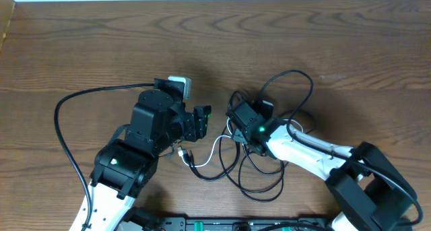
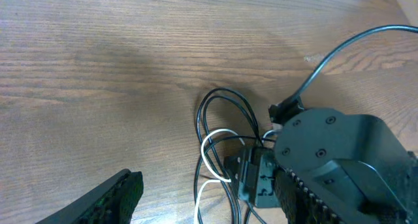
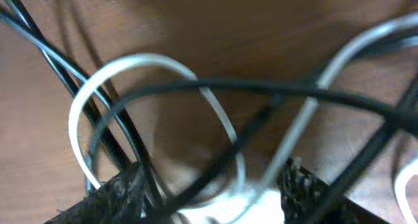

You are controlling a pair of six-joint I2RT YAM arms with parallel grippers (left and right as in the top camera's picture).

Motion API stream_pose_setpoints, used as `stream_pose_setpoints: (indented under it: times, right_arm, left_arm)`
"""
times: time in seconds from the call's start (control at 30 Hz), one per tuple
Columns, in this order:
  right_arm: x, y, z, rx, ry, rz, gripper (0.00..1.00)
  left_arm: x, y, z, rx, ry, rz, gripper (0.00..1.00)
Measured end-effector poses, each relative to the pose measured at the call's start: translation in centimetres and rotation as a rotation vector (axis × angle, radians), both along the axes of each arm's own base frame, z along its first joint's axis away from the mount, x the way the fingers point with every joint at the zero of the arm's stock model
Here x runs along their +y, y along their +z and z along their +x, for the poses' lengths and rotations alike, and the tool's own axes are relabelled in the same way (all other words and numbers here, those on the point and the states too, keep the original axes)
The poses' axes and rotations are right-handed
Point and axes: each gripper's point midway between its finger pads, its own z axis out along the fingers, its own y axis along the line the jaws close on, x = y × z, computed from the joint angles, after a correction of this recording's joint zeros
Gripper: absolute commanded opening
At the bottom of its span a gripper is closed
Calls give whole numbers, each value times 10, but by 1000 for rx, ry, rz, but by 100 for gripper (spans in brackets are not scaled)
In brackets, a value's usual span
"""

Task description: Untangle cables

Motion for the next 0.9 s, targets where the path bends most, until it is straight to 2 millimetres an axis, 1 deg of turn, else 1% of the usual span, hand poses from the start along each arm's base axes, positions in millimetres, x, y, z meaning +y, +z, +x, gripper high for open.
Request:
stream_pose_setpoints:
  times: [0.07, 0.17, 0.27, 0.33, 0.6, 0.73, 0.8, 0.87, 0.9]
  right_arm:
    - [1, -1, 5, -17, -5, -8, 52]
    - [2, -2, 11, -34, -8, -18, 38]
    - [1, -3, 13, -40, -10, -27, 15]
    - [1, -4, 13, -41, -7, -32, 1]
    - [3, -6, 13, -36, 2, -25, 1]
    - [11, -4, 7, -4, 106, -19, 1]
    - [11, -3, 4, 19, 163, -31, 1]
    - [12, 6, 4, 29, 236, -52, 1]
    - [14, 15, 8, 15, 274, -53, 1]
  left_arm:
    - [0, 0, 0, 0, 0, 0, 70]
    - [0, 0, 0, 0, 0, 0, 70]
    - [0, 0, 0, 1, 0, 0, 70]
    - [0, 0, 0, 1, 0, 0, 70]
    - [0, 0, 0, 1, 0, 1, 70]
    - [0, -1, -1, 5, 0, 2, 70]
    - [0, -1, -1, 6, 0, 3, 70]
    - [0, -1, -1, 6, 0, 3, 70]
    - [0, -1, -1, 6, 0, 3, 70]
